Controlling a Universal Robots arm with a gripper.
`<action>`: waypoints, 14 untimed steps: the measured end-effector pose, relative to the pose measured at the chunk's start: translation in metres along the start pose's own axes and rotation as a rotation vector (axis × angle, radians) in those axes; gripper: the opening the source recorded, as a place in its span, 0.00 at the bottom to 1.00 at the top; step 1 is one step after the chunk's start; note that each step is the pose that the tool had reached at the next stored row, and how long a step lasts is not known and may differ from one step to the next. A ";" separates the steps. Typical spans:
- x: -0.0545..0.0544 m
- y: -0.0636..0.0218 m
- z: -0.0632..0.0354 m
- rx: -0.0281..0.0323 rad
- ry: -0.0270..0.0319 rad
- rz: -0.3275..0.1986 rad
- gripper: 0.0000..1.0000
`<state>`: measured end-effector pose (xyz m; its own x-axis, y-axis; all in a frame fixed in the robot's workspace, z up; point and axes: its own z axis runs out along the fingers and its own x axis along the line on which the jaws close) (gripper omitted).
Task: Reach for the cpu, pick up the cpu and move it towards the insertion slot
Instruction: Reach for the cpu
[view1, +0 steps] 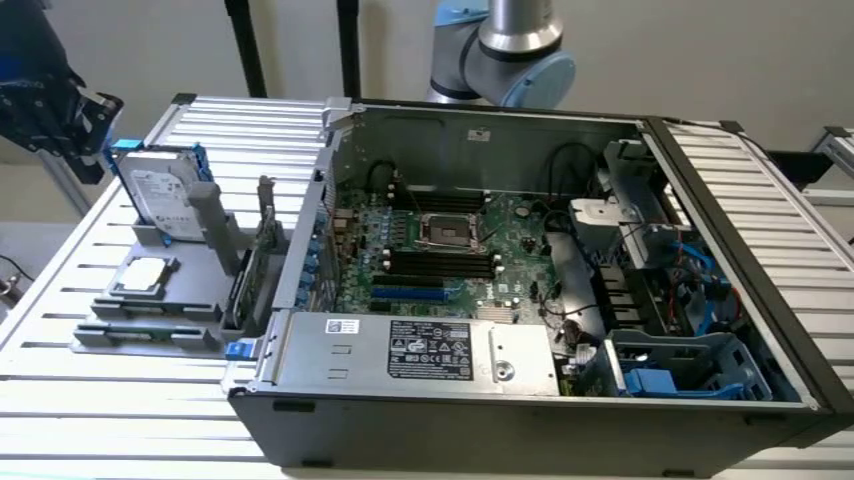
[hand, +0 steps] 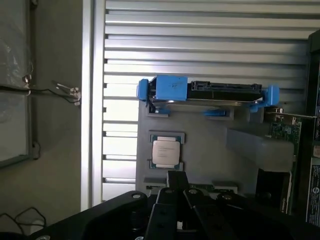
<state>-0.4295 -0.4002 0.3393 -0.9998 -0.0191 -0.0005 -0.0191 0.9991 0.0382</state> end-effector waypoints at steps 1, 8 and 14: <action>0.001 0.0021 0.0000 0.0001 0.0001 0.000 0.11; 0.006 0.0085 0.0004 0.0000 0.0000 0.000 0.11; 0.007 0.0087 0.0003 0.0001 0.0001 0.000 0.11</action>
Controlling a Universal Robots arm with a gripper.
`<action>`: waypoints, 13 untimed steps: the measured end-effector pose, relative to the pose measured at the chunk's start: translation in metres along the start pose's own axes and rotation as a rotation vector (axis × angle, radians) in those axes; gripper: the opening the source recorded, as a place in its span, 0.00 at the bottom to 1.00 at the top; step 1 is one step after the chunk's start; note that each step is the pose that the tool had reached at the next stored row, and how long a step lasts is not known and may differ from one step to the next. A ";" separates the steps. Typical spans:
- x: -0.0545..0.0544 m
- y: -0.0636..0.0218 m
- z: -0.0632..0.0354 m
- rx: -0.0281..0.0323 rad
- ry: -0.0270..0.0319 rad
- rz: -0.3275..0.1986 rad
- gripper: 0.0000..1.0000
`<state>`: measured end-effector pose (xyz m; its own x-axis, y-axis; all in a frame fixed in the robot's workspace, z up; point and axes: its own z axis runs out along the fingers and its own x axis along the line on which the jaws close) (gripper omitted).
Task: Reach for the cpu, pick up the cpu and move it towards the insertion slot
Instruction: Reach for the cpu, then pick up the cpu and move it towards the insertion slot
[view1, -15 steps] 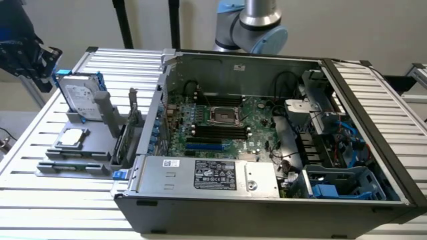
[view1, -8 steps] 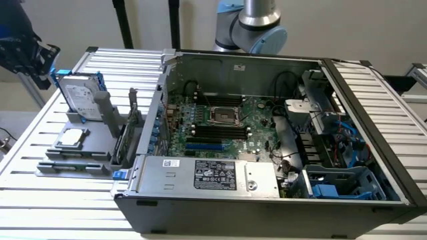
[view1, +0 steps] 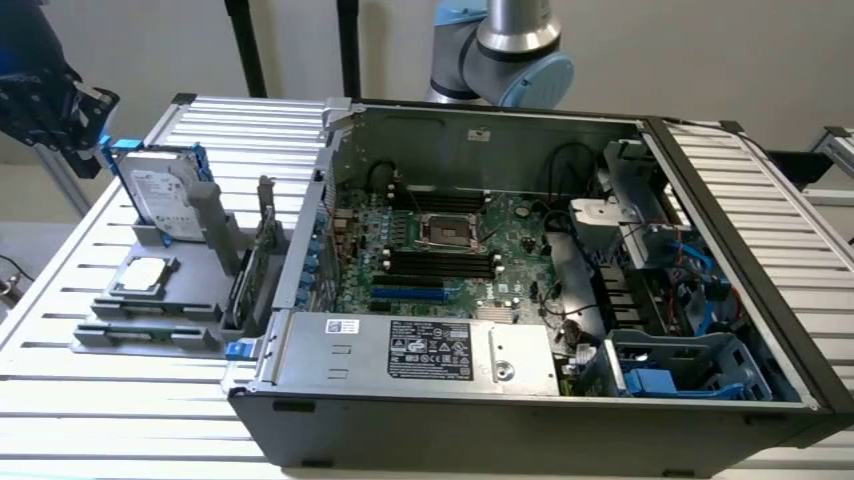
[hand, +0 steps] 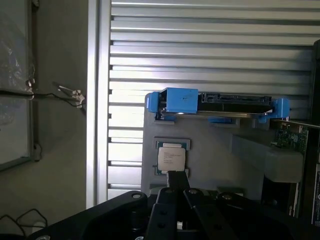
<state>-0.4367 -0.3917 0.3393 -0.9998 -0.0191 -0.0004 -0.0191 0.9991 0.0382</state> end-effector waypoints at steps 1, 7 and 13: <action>0.000 0.0000 0.0000 0.0000 0.0000 0.000 0.11; 0.000 0.0000 0.0000 0.0000 0.0000 0.000 0.11; 0.000 0.0000 0.0000 0.0000 0.0000 0.000 0.30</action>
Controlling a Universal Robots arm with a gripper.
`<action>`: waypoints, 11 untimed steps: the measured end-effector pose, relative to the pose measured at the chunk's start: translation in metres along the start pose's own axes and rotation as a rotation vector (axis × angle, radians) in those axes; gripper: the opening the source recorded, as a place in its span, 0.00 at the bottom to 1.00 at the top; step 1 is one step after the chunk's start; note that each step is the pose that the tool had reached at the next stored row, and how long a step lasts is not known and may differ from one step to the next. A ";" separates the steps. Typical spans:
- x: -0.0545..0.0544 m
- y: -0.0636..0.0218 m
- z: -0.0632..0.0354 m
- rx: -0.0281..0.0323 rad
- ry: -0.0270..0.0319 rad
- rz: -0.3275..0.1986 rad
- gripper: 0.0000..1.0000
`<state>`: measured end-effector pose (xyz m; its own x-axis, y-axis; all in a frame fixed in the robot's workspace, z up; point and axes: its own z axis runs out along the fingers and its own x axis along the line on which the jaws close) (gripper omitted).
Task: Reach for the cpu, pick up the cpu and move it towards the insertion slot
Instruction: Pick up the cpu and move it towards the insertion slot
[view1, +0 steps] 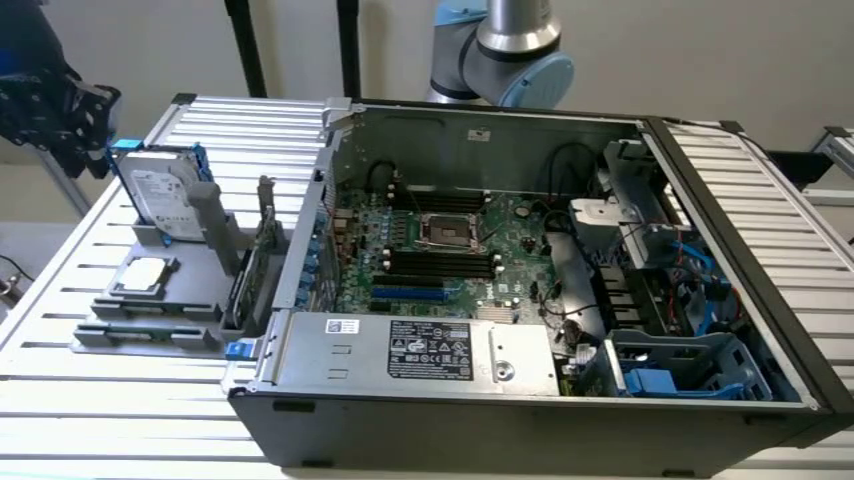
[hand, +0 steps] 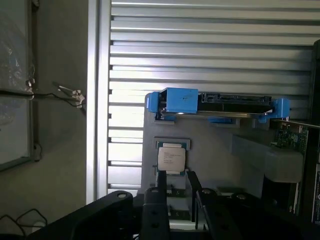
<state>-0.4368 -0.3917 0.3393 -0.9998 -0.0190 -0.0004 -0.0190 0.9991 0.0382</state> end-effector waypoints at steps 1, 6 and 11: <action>0.000 0.0000 0.0000 0.0000 0.0000 0.000 0.30; 0.000 0.0000 0.0000 0.0001 0.0002 0.000 0.53; 0.000 -0.0003 0.0037 0.0000 0.0000 0.000 0.65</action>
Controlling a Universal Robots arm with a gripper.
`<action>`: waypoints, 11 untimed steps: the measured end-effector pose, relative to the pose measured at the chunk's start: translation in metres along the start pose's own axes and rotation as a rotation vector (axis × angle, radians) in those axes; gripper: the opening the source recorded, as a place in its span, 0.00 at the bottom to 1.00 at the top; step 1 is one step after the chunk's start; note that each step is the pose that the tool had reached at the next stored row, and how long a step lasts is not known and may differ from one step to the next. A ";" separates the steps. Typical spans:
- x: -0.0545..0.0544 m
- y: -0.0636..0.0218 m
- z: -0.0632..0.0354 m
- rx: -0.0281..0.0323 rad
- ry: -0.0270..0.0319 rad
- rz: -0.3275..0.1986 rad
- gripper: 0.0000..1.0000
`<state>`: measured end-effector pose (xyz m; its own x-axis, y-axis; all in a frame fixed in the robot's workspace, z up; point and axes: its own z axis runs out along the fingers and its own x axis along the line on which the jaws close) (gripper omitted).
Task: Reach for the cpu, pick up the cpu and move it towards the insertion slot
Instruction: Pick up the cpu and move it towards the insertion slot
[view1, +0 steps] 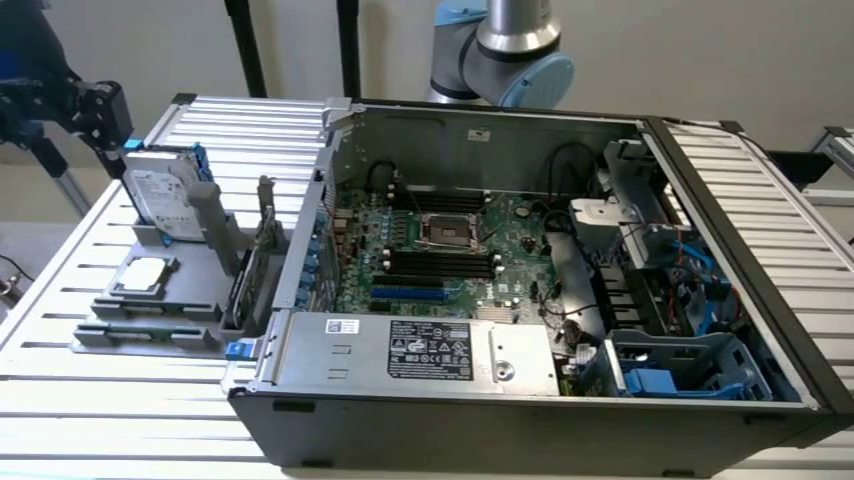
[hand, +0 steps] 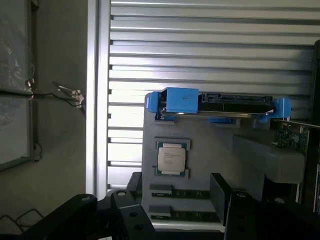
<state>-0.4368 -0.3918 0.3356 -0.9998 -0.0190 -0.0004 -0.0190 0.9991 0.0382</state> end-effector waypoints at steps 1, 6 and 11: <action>0.000 -0.0003 0.0018 0.0000 0.0000 0.000 0.65; 0.000 -0.0019 0.0109 0.0000 -0.0001 0.000 0.65; 0.000 -0.0044 0.0198 0.0001 0.0001 0.000 0.65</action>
<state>-0.4367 -0.3955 0.3156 -0.9998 -0.0191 -0.0004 -0.0191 0.9991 0.0381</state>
